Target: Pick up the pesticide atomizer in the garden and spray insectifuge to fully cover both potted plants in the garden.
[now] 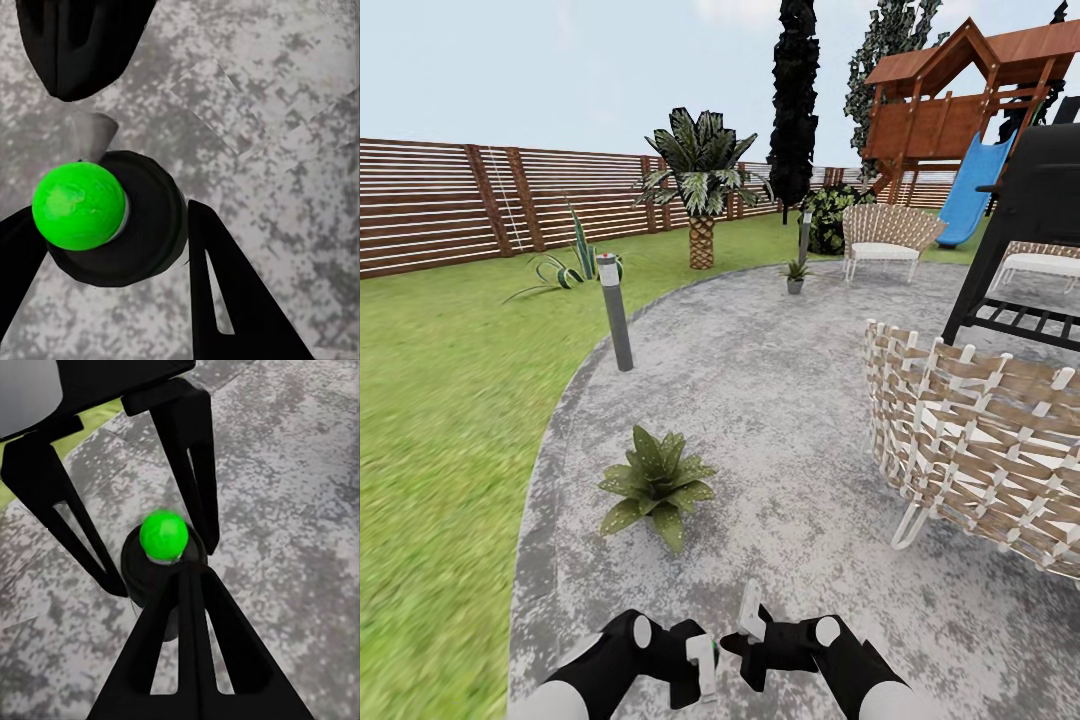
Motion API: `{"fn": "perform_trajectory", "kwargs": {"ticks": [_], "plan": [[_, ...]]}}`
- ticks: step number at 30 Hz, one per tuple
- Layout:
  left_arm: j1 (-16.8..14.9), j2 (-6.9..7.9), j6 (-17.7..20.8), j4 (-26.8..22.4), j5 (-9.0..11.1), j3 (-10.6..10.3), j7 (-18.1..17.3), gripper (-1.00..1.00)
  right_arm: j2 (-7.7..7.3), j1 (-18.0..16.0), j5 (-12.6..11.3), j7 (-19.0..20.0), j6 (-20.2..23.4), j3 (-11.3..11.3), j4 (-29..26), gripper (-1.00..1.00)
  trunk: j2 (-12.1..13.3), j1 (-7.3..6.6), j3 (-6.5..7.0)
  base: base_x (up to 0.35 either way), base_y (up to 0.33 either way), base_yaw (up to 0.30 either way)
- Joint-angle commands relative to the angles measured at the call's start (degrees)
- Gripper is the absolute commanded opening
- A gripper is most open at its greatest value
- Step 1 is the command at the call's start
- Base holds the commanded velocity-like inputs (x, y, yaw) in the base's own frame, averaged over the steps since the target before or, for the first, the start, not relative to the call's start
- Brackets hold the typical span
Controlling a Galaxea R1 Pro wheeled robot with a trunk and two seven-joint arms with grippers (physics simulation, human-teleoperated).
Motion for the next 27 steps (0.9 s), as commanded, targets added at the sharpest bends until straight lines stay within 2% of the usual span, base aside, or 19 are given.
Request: {"fn": "perform_trajectory", "kwargs": {"ticks": [1, 19, 27], "plan": [[0.0, -0.1, -0.5, -0.1, -0.6, 0.0, 0.0, -1.0, 0.07, 0.0, 0.5, 0.3, -0.2, -0.5, -0.1, -1.0, 0.0, -0.01, -0.05, 0.0, 0.0, 0.0], [0.0, -0.47, -0.4, -0.5, -0.2, 0.0, 0.0, -1.0, 0.07, 0.0, 0.5, 0.3, -0.2, -0.5, -0.1, -1.0, 0.0, -0.01, -0.05, 0.0, 0.0, 0.0], [0.0, 0.68, -0.3, 0.0, -0.9, -0.2, 0.1, -1.0, 0.07, 0.0, 0.5, 0.3, -0.2, -0.5, -0.1, -1.0, 0.0, -0.01, -0.05, 0.0, 0.0, 0.0]]}}
